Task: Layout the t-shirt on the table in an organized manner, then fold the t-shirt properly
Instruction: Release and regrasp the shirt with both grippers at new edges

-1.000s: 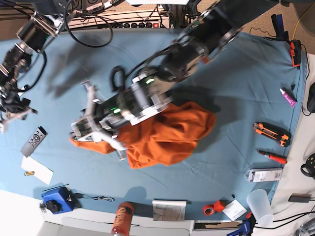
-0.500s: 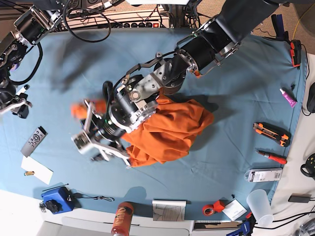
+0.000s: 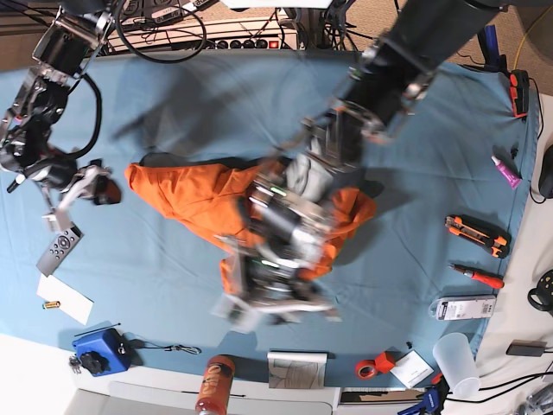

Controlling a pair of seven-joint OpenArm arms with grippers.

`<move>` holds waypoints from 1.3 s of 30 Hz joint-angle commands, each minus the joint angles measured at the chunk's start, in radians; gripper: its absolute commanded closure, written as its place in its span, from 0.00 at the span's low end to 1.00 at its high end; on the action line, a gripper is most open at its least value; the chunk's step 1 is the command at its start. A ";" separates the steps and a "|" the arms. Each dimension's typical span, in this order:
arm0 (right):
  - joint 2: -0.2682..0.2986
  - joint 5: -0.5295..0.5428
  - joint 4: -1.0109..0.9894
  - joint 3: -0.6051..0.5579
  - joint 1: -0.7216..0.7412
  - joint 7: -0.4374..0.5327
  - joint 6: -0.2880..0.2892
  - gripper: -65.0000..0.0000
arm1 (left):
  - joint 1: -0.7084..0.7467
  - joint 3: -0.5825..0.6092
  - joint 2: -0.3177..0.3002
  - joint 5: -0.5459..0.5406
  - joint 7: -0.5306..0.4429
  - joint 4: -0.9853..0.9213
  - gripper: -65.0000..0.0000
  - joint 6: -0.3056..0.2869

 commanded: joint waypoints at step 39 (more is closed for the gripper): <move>-0.371 -0.305 0.015 -0.155 -0.115 0.425 -0.109 0.71 | 0.008 -0.176 -0.471 -0.201 0.062 0.019 0.64 -0.057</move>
